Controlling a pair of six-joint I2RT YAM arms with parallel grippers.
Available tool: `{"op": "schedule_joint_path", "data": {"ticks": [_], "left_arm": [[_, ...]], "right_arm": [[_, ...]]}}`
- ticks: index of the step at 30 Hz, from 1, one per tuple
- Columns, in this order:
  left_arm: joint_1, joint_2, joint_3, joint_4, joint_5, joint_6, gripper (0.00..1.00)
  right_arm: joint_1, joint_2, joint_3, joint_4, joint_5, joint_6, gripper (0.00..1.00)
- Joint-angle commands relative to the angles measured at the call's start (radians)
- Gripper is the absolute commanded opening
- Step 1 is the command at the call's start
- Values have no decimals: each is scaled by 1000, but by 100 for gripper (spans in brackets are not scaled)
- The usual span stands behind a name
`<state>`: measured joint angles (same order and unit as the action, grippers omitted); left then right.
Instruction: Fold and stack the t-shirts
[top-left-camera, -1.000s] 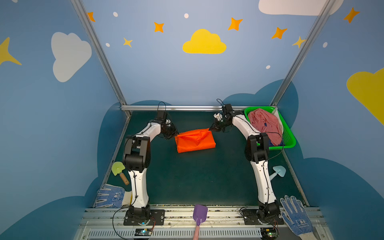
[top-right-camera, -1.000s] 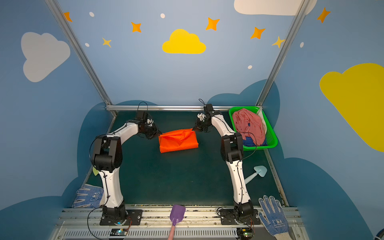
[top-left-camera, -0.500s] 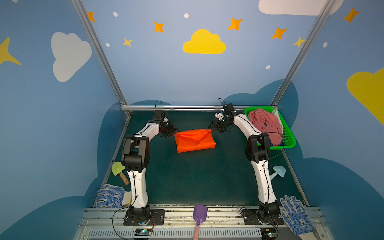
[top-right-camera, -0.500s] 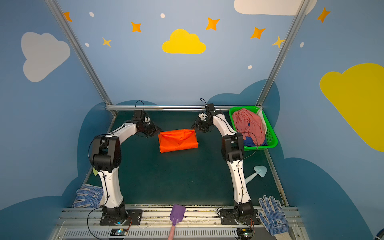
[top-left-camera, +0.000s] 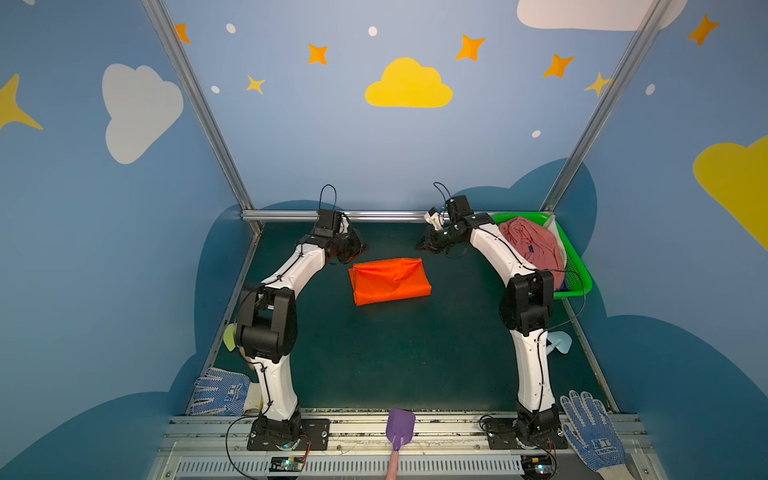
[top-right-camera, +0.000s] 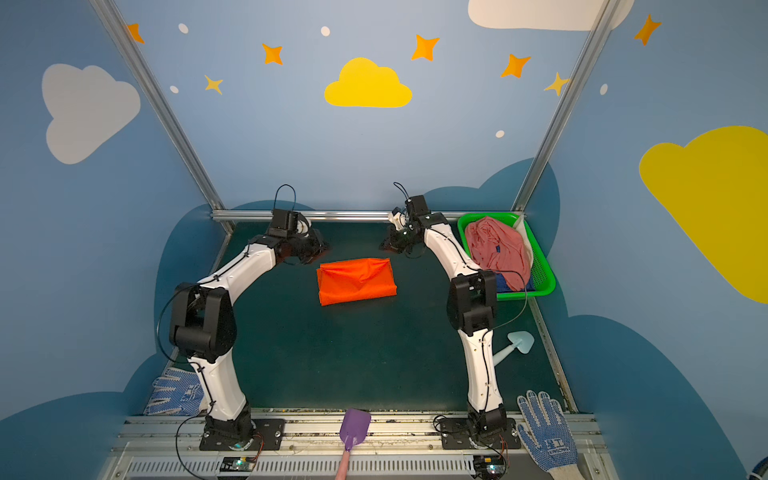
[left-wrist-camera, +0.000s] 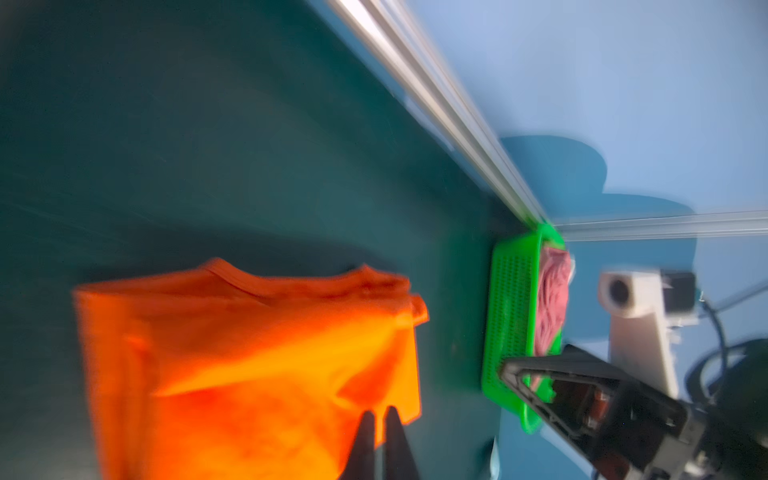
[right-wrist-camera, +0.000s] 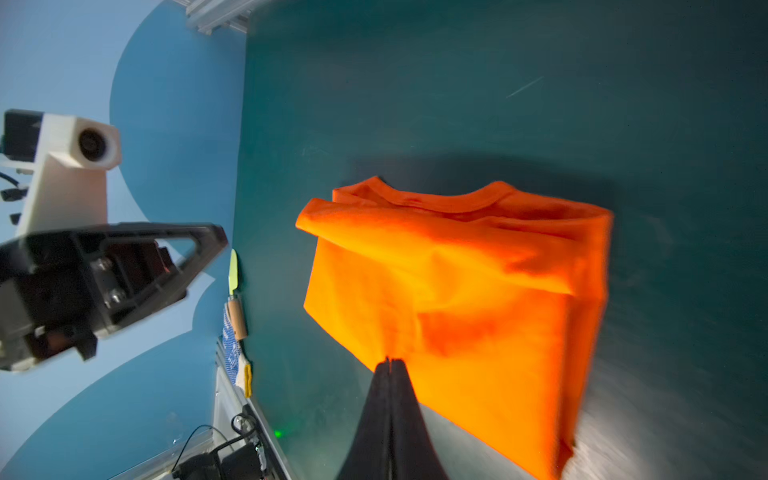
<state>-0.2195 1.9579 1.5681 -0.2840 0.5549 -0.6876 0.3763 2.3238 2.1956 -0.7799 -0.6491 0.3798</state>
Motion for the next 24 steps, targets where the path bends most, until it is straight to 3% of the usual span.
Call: {"op": "schedule_joint_path", "data": {"ticks": [1, 8, 16, 21, 24], "left_arm": [[-32, 91, -3, 15, 96, -25, 5], [-27, 245, 41, 123, 149, -70, 5], [30, 348, 67, 261, 165, -157, 5], [51, 398, 108, 255, 179, -161, 5], [54, 401, 133, 213, 189, -139, 5]], "right_arm": [[19, 92, 31, 7, -50, 13, 0], [33, 153, -31, -17, -35, 13, 0], [67, 15, -361, 83, 17, 20, 0], [81, -68, -545, 153, 26, 49, 0], [90, -105, -584, 160, 26, 54, 7]]}}
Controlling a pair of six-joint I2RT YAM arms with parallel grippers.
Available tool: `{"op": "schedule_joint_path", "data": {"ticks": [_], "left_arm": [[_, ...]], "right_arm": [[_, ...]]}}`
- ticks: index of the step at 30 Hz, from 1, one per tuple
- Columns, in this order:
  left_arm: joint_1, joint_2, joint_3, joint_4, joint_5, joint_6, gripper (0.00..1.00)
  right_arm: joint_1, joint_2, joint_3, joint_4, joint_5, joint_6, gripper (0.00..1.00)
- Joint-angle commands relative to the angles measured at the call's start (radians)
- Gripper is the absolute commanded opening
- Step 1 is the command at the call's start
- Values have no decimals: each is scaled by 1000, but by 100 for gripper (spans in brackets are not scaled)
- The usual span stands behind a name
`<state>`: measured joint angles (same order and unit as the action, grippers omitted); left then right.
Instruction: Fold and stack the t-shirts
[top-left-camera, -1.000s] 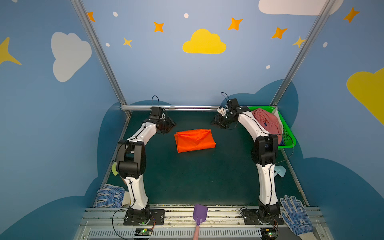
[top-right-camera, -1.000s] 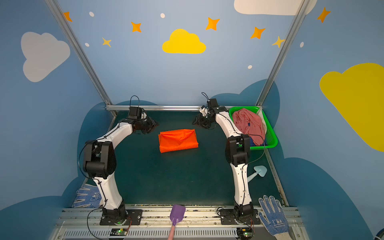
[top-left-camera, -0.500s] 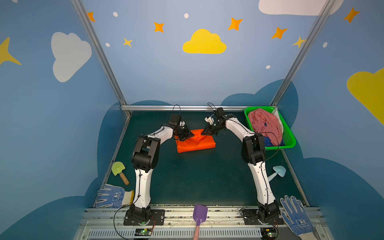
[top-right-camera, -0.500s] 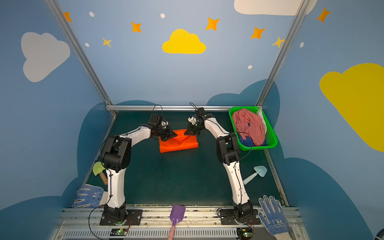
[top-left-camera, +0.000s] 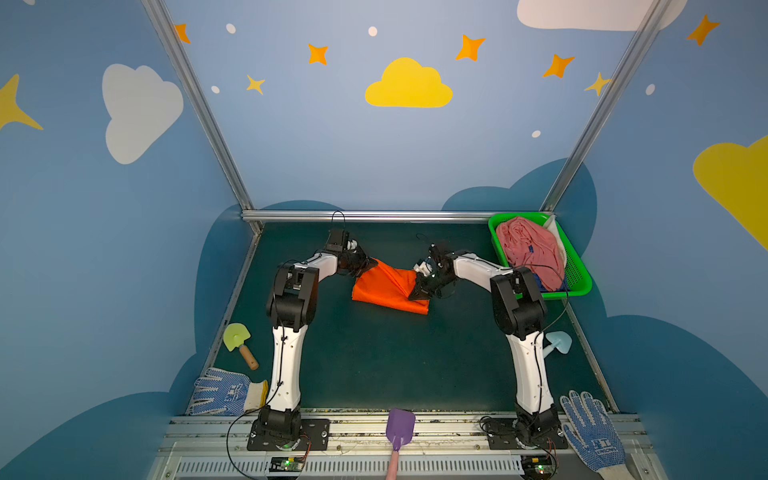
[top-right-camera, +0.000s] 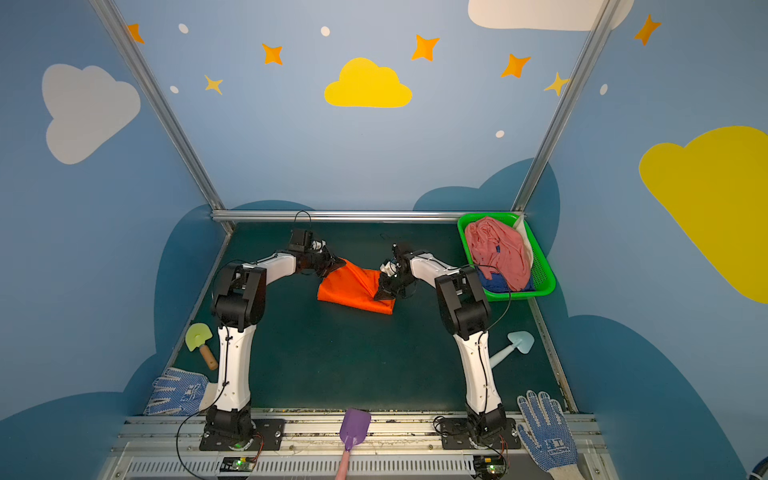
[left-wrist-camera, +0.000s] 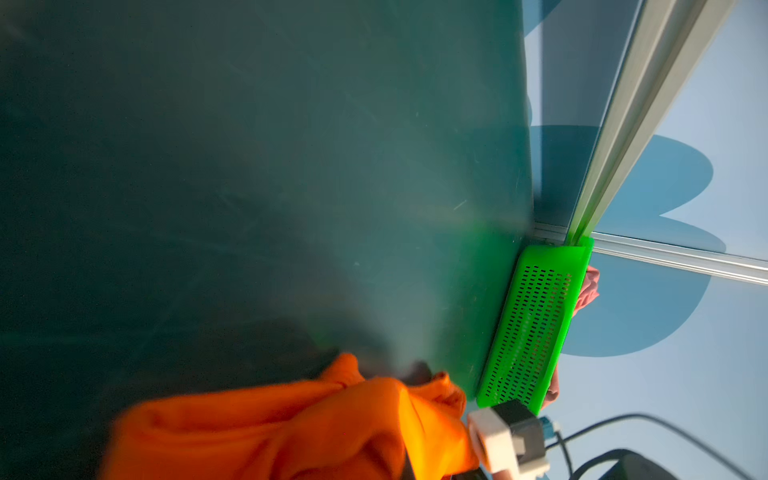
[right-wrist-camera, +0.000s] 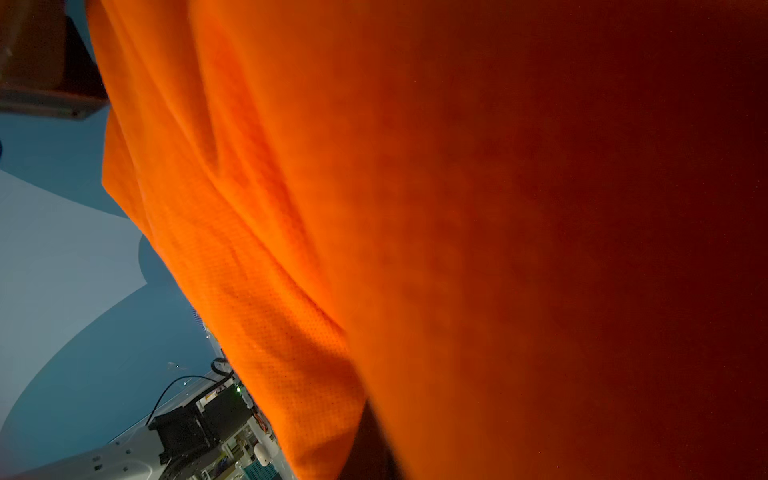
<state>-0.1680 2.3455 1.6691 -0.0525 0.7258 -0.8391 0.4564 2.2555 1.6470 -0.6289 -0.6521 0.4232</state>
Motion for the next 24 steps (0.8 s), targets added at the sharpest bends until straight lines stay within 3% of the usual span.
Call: {"op": "schedule_joint_path", "data": {"ticks": [1, 10, 13, 19, 24], "left_arm": [[2, 2, 26, -18, 20, 16, 5], [-34, -288, -105, -140, -92, 136, 5], [-62, -364, -169, -178, -126, 169, 6], [-98, -411, -340, -100, -106, 156, 5], [-98, -398, -459, -37, -99, 140, 5]], "right_arm": [[11, -47, -37, 5, 29, 10, 8], [13, -134, 63, 15, 3, 29, 22], [13, -132, 72, 68, -32, 66, 23], [19, -33, 126, 124, -91, 120, 2], [1, 49, 194, 112, -83, 121, 0]]}}
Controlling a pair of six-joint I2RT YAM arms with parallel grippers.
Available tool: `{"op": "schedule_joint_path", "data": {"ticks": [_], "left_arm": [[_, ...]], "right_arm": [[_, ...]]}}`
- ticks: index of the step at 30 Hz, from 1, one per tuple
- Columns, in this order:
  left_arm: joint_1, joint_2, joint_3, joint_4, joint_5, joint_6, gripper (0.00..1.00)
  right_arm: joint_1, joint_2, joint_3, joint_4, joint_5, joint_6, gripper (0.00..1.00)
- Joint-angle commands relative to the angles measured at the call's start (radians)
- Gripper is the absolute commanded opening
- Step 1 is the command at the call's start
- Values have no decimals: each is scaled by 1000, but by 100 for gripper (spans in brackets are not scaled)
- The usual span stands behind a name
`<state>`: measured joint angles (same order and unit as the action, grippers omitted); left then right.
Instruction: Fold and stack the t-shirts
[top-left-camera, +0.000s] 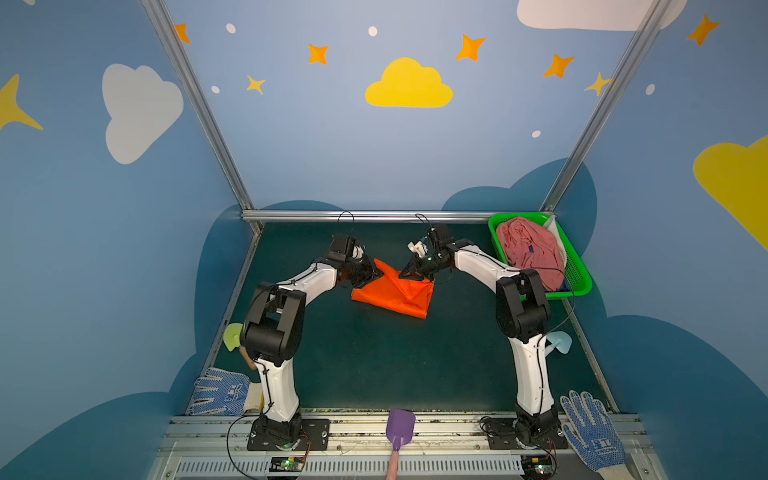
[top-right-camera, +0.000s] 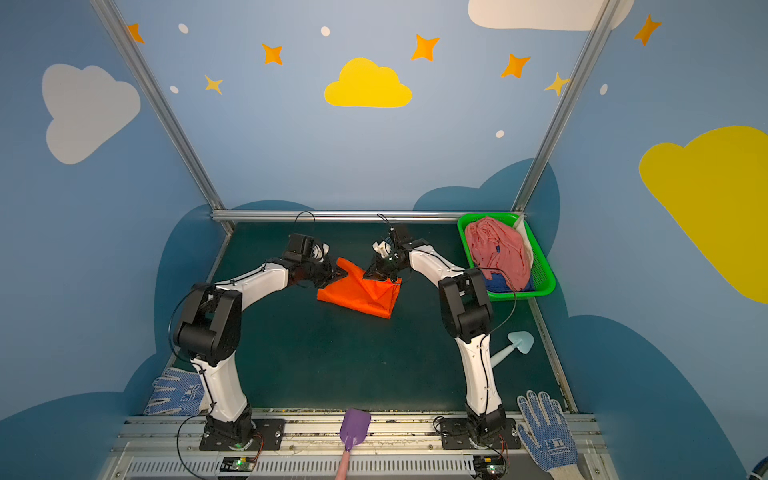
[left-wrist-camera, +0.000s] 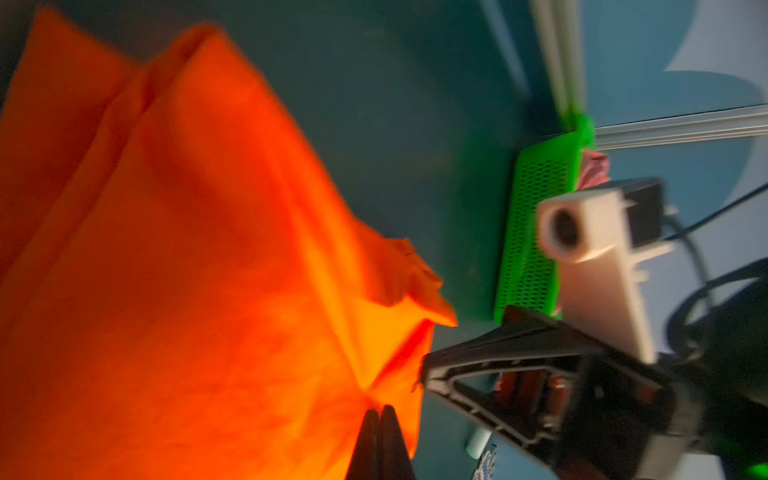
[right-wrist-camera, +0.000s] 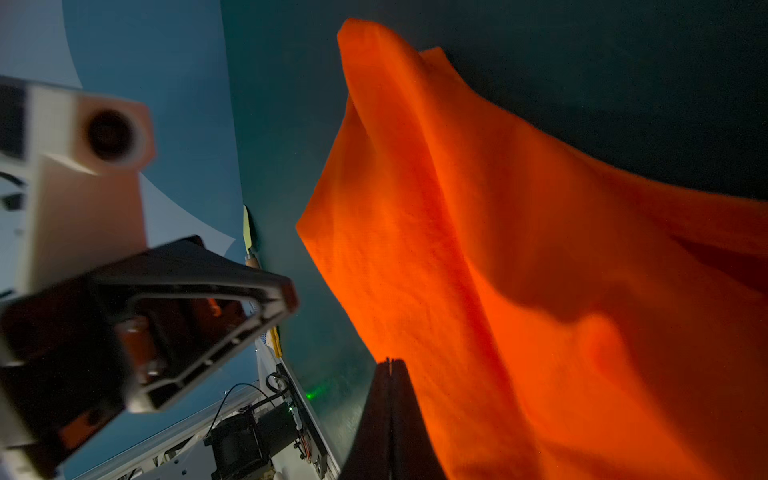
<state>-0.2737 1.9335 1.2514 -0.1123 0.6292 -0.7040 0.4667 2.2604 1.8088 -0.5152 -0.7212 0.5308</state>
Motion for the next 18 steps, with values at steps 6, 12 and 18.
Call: {"op": "schedule_joint_path", "data": {"ticks": [6, 12, 18], "left_arm": [[9, -7, -133, 28, -22, 14, 5], [22, -22, -195, -9, -39, 45, 5], [27, -72, -222, -17, -28, 44, 5]], "right_arm": [[-59, 113, 72, 17, -3, 21, 0], [-115, 178, 116, 32, -10, 27, 0], [-125, 228, 170, 31, -53, 31, 0]]}}
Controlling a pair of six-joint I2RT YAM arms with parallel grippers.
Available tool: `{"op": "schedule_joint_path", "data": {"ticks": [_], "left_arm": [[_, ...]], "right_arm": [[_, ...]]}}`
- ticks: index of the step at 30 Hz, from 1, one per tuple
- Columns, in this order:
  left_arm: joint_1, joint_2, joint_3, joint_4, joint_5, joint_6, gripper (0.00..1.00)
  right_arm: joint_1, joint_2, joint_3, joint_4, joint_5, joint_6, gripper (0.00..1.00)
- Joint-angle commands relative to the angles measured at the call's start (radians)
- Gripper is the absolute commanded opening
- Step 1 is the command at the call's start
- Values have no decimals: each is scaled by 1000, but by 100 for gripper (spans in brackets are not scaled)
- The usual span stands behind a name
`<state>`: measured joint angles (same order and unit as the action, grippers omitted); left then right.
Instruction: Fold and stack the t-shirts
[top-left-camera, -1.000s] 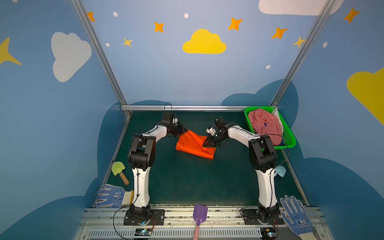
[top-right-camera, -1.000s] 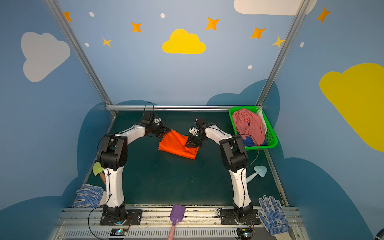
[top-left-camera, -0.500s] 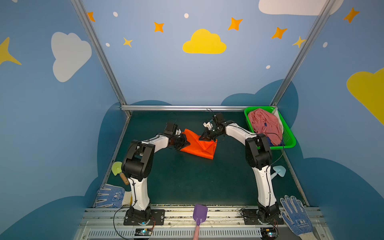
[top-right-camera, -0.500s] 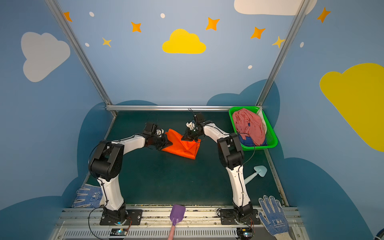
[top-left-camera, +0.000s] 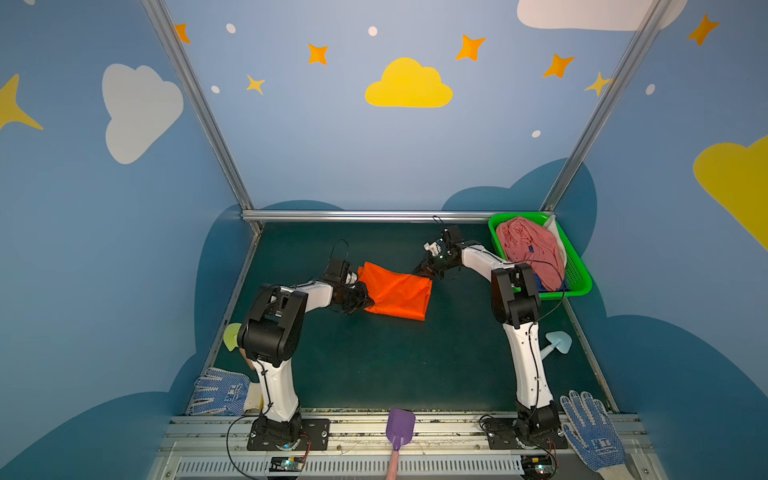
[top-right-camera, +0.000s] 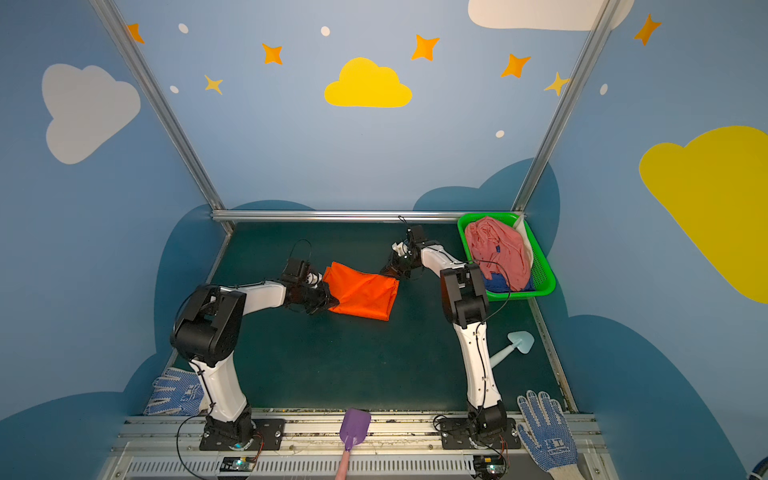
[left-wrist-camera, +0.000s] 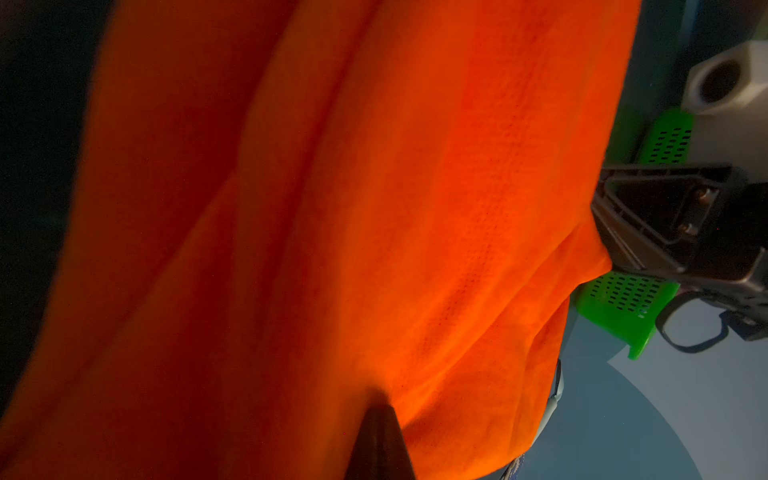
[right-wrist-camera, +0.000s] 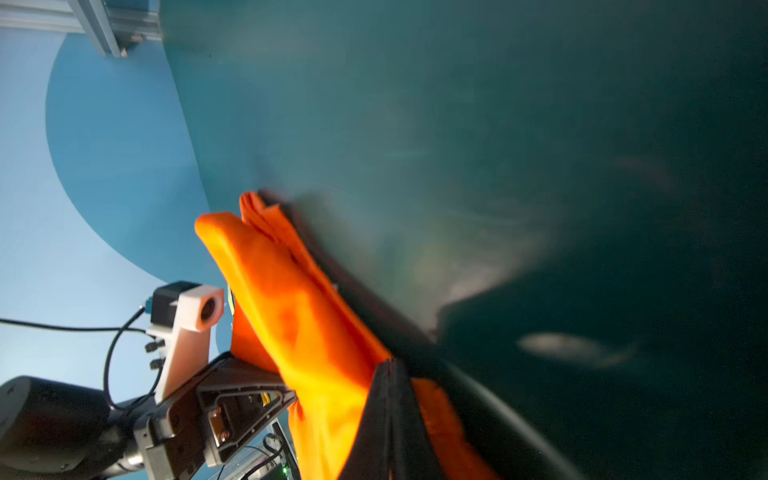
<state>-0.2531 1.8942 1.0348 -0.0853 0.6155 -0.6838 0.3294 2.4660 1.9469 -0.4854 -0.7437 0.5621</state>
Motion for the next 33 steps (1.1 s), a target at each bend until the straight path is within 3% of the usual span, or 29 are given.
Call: {"op": "schedule_joint_path", "data": {"ticks": [1, 6, 9, 11, 13, 18, 23, 33], "left_arm": [[6, -40, 4, -47, -8, 24, 5], [4, -99, 117, -121, 16, 54, 11], [8, -143, 204, -218, -5, 122, 25], [19, -160, 280, -318, -42, 183, 47], [42, -167, 362, -434, -100, 243, 58], [137, -179, 410, -494, -102, 287, 76], [169, -92, 474, -596, -64, 351, 80], [164, 100, 426, -511, 43, 362, 85]], "right_arm": [[11, 24, 41, -2, -31, -2, 0], [1, -31, 90, -69, -18, -46, 0], [-10, -110, 78, -105, 3, -80, 4], [-18, -175, 49, -130, 28, -107, 19], [-25, -243, 10, -155, 58, -141, 48], [-47, -390, -123, -208, 108, -202, 64], [-47, -489, -303, -206, 134, -223, 77], [-21, -537, -595, -69, 126, -141, 79]]}}
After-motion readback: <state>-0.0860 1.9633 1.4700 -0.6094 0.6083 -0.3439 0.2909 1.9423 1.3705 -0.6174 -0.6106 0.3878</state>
